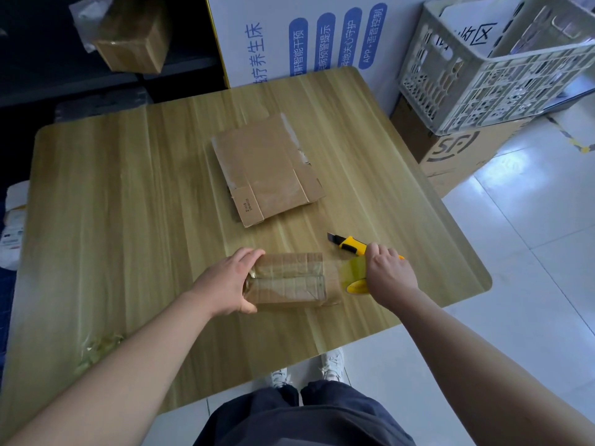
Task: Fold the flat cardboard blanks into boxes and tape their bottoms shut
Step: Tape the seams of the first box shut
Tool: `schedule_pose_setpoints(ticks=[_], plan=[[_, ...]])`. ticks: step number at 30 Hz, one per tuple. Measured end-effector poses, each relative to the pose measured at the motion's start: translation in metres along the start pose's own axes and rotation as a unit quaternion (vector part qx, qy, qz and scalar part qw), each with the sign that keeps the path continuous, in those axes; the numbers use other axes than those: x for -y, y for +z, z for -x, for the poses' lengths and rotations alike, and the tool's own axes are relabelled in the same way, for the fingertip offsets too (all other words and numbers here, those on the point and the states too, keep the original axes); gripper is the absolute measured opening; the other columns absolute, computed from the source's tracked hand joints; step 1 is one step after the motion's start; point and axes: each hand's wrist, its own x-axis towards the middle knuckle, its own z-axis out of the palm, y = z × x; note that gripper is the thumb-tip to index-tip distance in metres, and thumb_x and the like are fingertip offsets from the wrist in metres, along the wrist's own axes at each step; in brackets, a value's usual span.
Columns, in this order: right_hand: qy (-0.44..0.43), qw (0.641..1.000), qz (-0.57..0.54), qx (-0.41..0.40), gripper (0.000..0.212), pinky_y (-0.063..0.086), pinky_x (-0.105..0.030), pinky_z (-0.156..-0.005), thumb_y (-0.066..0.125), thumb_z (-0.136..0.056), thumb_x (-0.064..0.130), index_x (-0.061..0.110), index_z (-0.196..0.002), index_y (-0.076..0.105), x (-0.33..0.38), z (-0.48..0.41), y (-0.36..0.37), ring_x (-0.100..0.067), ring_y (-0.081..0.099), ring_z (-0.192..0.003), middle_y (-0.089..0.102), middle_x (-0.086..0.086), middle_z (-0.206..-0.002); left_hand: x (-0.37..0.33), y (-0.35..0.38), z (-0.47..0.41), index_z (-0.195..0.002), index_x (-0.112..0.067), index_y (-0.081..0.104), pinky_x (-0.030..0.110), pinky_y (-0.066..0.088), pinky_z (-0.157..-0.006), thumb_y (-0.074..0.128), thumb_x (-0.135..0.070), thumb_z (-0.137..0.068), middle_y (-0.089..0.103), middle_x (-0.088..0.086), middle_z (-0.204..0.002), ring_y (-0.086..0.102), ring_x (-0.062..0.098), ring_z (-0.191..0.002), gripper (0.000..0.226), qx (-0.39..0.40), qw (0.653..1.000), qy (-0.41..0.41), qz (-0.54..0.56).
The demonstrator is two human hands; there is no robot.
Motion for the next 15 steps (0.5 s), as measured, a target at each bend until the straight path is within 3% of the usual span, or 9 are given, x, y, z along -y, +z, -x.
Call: schedule_pose_setpoints(ticks=[10, 15], plan=[[-0.010, 0.998, 0.057, 0.000, 0.023, 0.028, -0.034, -0.073, 0.037, -0.093, 0.013, 0.010, -0.115, 0.041, 0.010, -0.003, 0.010, -0.028, 0.050, -0.102, 0.053, -0.007, -0.111, -0.003, 0.006, 0.001, -0.153, -0.026, 0.005, 0.031, 0.040, -0.102, 0.082, -0.039, -0.068, 0.010, -0.009, -0.157, 0.033, 0.017, -0.138, 0.115, -0.002, 1.000, 0.002, 0.010], [-0.052, 0.998, 0.043, 0.001, 0.025, 0.036, -0.036, -0.082, 0.041, -0.090, 0.020, 0.013, -0.114, 0.043, 0.005, -0.002, 0.015, -0.028, 0.049, -0.101, 0.055, -0.006, -0.107, -0.009, 0.013, 0.004, -0.152, -0.023, -0.012, 0.032, 0.019, -0.118, 0.072, -0.037, -0.074, -0.001, -0.004, -0.159, 0.016, 0.021, -0.145, 0.115, -0.003, 1.000, -0.006, 0.003]])
